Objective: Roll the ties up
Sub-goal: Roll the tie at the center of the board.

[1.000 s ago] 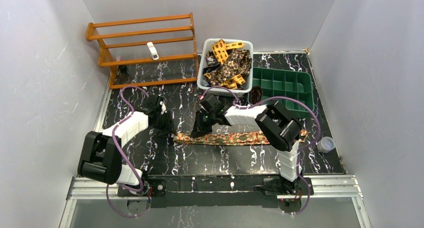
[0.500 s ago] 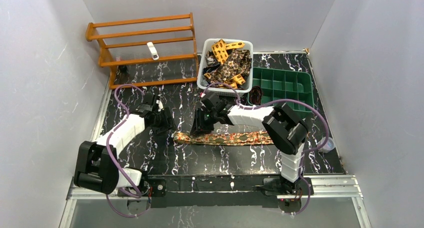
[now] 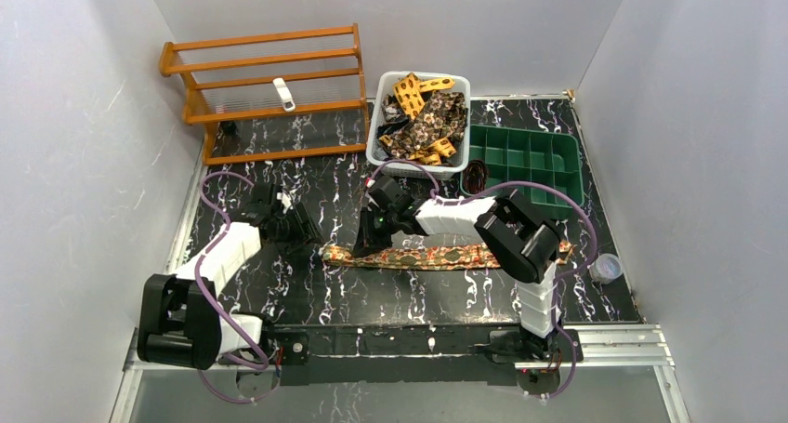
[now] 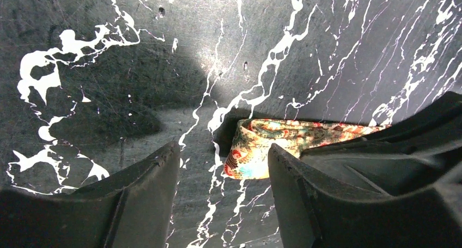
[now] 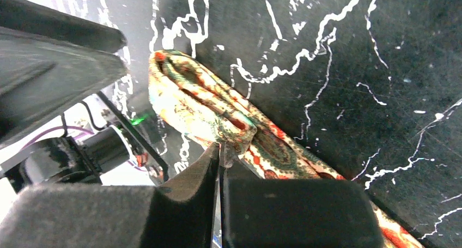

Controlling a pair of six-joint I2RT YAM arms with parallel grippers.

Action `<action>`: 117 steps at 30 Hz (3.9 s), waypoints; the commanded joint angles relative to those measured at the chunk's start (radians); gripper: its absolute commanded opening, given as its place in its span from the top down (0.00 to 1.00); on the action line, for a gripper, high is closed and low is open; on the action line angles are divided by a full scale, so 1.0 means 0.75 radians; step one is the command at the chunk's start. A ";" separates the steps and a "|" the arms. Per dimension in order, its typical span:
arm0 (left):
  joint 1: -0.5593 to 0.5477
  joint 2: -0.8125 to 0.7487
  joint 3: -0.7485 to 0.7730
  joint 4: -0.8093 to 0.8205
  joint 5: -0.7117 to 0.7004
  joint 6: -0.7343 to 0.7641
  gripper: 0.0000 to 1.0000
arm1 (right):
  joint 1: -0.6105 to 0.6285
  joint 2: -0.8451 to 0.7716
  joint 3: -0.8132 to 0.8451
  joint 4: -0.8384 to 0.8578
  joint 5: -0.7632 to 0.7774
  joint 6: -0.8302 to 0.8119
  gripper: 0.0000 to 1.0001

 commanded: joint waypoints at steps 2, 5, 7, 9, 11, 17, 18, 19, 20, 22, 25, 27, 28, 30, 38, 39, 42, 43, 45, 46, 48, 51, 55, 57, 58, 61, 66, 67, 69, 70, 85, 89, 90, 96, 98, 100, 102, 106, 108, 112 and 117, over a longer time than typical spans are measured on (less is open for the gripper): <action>0.022 -0.036 -0.032 0.024 0.140 0.001 0.42 | 0.012 0.047 0.039 -0.075 0.066 -0.005 0.88; 0.023 -0.055 -0.069 0.037 0.175 -0.002 0.40 | 0.010 0.085 0.067 -0.158 0.109 -0.033 0.89; 0.022 -0.045 -0.081 0.059 0.200 -0.009 0.39 | 0.012 0.093 0.066 -0.175 0.116 -0.037 0.90; 0.022 -0.017 -0.081 0.072 0.223 -0.008 0.39 | 0.010 0.089 0.048 -0.164 0.104 -0.037 0.90; 0.022 0.007 -0.088 0.102 0.266 0.006 0.41 | 0.011 0.090 0.045 -0.152 0.091 -0.038 0.89; 0.022 0.011 -0.168 0.275 0.362 -0.014 0.43 | 0.008 0.120 0.077 -0.180 0.060 -0.061 0.88; 0.022 0.019 -0.180 0.299 0.381 -0.012 0.44 | 0.005 0.120 0.079 -0.180 0.053 -0.063 0.88; 0.022 0.028 -0.191 0.323 0.393 -0.014 0.45 | 0.005 0.121 0.082 -0.180 0.046 -0.066 0.88; 0.022 0.034 -0.206 0.354 0.396 -0.021 0.46 | 0.004 0.124 0.086 -0.182 0.039 -0.070 0.88; 0.022 0.056 -0.224 0.393 0.381 -0.022 0.47 | 0.003 0.133 0.098 -0.191 0.032 -0.077 0.88; 0.022 0.085 -0.234 0.427 0.384 -0.017 0.52 | 0.002 0.139 0.106 -0.209 0.030 -0.088 0.88; 0.022 0.081 -0.246 0.447 0.372 -0.019 0.56 | 0.000 0.136 0.102 -0.211 0.029 -0.088 0.88; 0.022 0.076 -0.250 0.457 0.373 -0.019 0.59 | -0.002 0.137 0.102 -0.214 0.028 -0.088 0.88; 0.022 0.071 -0.254 0.459 0.373 -0.018 0.61 | -0.004 0.139 0.103 -0.217 0.027 -0.088 0.88; 0.022 0.034 -0.260 0.449 0.389 -0.034 0.57 | -0.019 0.149 0.114 -0.241 0.021 -0.090 0.88; 0.022 0.025 -0.263 0.445 0.388 -0.040 0.54 | -0.019 0.150 0.116 -0.240 0.020 -0.090 0.88; 0.022 0.005 -0.277 0.442 0.371 -0.052 0.54 | -0.019 0.157 0.127 -0.245 0.011 -0.090 0.88; 0.021 0.006 -0.274 0.426 0.355 -0.047 0.54 | -0.019 0.158 0.130 -0.247 0.009 -0.091 0.88; 0.020 0.016 -0.271 0.412 0.340 -0.046 0.54 | -0.020 0.159 0.136 -0.257 0.011 -0.096 0.88; 0.018 0.024 -0.269 0.402 0.332 -0.044 0.54 | -0.021 0.159 0.135 -0.262 0.013 -0.096 0.88; 0.002 0.025 -0.263 0.378 0.298 -0.042 0.57 | -0.021 0.157 0.131 -0.264 0.015 -0.098 0.88; -0.010 0.012 -0.258 0.356 0.267 -0.039 0.58 | -0.023 0.158 0.130 -0.266 0.013 -0.102 0.88; -0.019 0.012 -0.258 0.369 0.282 -0.031 0.62 | -0.027 0.167 0.134 -0.264 -0.002 -0.103 0.88; -0.023 0.004 -0.258 0.383 0.286 -0.025 0.67 | -0.026 0.168 0.139 -0.264 -0.007 -0.099 0.87; -0.023 -0.003 -0.256 0.391 0.289 -0.021 0.71 | -0.026 0.166 0.143 -0.264 -0.008 -0.101 0.87; -0.023 -0.016 -0.239 0.402 0.277 0.003 0.82 | -0.028 0.144 0.168 -0.265 -0.033 -0.113 0.85; -0.023 0.017 -0.168 0.396 0.275 0.041 0.96 | -0.030 0.081 0.237 -0.272 -0.074 -0.123 0.77; -0.023 0.023 -0.156 0.394 0.278 0.045 0.97 | -0.030 0.067 0.250 -0.267 -0.084 -0.123 0.76; -0.023 0.019 -0.140 0.385 0.267 0.046 0.98 | -0.030 0.034 0.265 -0.273 -0.069 -0.122 0.74; -0.023 0.012 -0.136 0.381 0.260 0.045 0.99 | -0.030 0.013 0.267 -0.287 -0.035 -0.128 0.74; -0.126 -0.083 -0.106 0.280 -0.012 -0.018 0.98 | -0.029 0.059 0.218 -0.243 0.071 -0.112 0.83; -0.164 -0.075 -0.097 0.272 -0.073 -0.088 0.98 | -0.031 0.098 0.245 -0.290 0.124 -0.132 0.84; -0.168 -0.079 -0.097 0.270 -0.088 -0.107 0.98 | -0.029 0.100 0.244 -0.307 0.140 -0.136 0.84; -0.173 -0.092 -0.092 0.266 -0.115 -0.152 0.98 | -0.029 0.068 0.200 -0.318 0.165 -0.162 0.84; -0.172 -0.097 -0.082 0.258 -0.122 -0.163 0.98 | -0.030 0.085 0.202 -0.338 0.162 -0.169 0.84; -0.176 -0.109 -0.068 0.249 -0.134 -0.165 0.98 | -0.030 0.106 0.194 -0.337 0.137 -0.167 0.84; -0.176 -0.115 -0.049 0.236 -0.148 -0.145 0.98 | -0.030 0.115 0.180 -0.327 0.119 -0.156 0.85; -0.196 -0.101 0.005 0.163 -0.215 -0.072 0.98 | -0.029 0.104 0.160 -0.286 0.071 -0.136 0.84; -0.221 -0.081 0.037 0.117 -0.258 -0.012 0.98 | -0.030 0.101 0.161 -0.278 0.052 -0.129 0.84; -0.282 -0.046 0.114 -0.003 -0.406 0.033 0.98 | -0.030 0.086 0.158 -0.256 0.032 -0.114 0.84; -0.354 -0.015 0.158 -0.033 -0.529 0.014 0.99 | -0.031 0.001 0.146 -0.188 0.001 -0.107 0.84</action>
